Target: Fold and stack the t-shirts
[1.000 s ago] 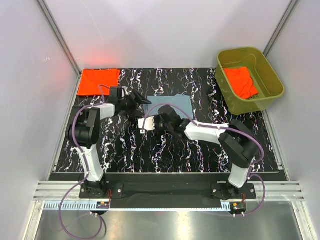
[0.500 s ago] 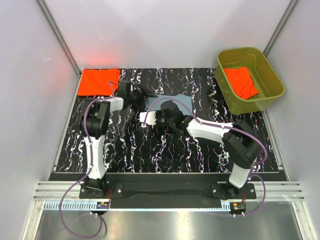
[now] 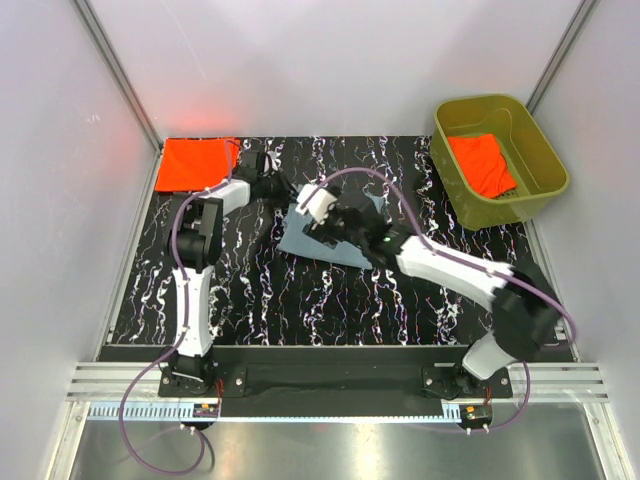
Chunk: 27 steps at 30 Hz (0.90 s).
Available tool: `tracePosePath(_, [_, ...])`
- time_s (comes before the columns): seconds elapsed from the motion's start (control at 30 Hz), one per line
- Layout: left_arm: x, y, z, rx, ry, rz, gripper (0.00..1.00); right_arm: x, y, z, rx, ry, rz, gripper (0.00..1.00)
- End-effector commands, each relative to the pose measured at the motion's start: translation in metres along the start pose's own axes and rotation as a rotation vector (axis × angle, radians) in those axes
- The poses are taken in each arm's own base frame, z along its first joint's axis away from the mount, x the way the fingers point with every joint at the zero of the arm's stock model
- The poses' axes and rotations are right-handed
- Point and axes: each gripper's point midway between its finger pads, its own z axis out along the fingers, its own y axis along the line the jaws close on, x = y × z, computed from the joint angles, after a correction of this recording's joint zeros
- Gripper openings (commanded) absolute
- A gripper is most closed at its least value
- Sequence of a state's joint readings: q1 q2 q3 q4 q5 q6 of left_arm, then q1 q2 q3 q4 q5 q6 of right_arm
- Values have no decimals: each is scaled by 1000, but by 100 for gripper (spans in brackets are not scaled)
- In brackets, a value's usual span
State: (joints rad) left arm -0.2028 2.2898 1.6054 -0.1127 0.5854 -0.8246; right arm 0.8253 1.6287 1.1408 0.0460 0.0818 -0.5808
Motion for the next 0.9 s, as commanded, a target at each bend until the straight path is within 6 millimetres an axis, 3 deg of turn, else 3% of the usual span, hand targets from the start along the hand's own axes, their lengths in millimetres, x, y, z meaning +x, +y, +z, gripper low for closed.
tracePosePath(0.0, [-23, -14, -48, -90, -61, 288, 0, -8, -44, -63, 211, 34, 189, 79])
tracePosePath(0.07, [-28, -18, -70, -142, -86, 408, 0, 10, -39, -80, 218, 90, 215, 80])
tracePosePath(0.13, [-31, -6, -89, -252, -101, 445, 0, 11, -39, -101, 221, 77, 231, 80])
tracePosePath(0.17, [-36, -12, -102, -270, -127, 472, 0, 16, -36, -108, 217, 86, 250, 80])
tracePosePath(0.2, [-45, -5, -113, -315, -155, 493, 0, 17, -37, -119, 225, 75, 264, 81])
tracePosePath(0.27, [-59, -11, -132, -342, -214, 533, 0, 20, -33, -127, 220, 74, 291, 81])
tracePosePath(0.3, [-77, -13, -145, -388, -268, 584, 0, 23, -31, -132, 216, 71, 297, 80])
tracePosePath(0.37, [-94, -17, -154, -415, -305, 635, 0, 29, -26, -135, 210, 80, 309, 80])
tracePosePath(0.47, [-137, -37, -174, -437, -400, 712, 0, 38, -20, -139, 201, 98, 318, 81])
tracePosePath(0.57, [-168, -31, -191, -485, -461, 712, 0, 47, -15, -141, 194, 114, 317, 81])
tracePosePath(0.77, [-214, -36, -207, -520, -538, 806, 0, 56, -12, -142, 199, 139, 323, 81])
tracePosePath(0.87, [-226, -34, -212, -533, -560, 821, 0, 60, -10, -139, 196, 153, 315, 81])
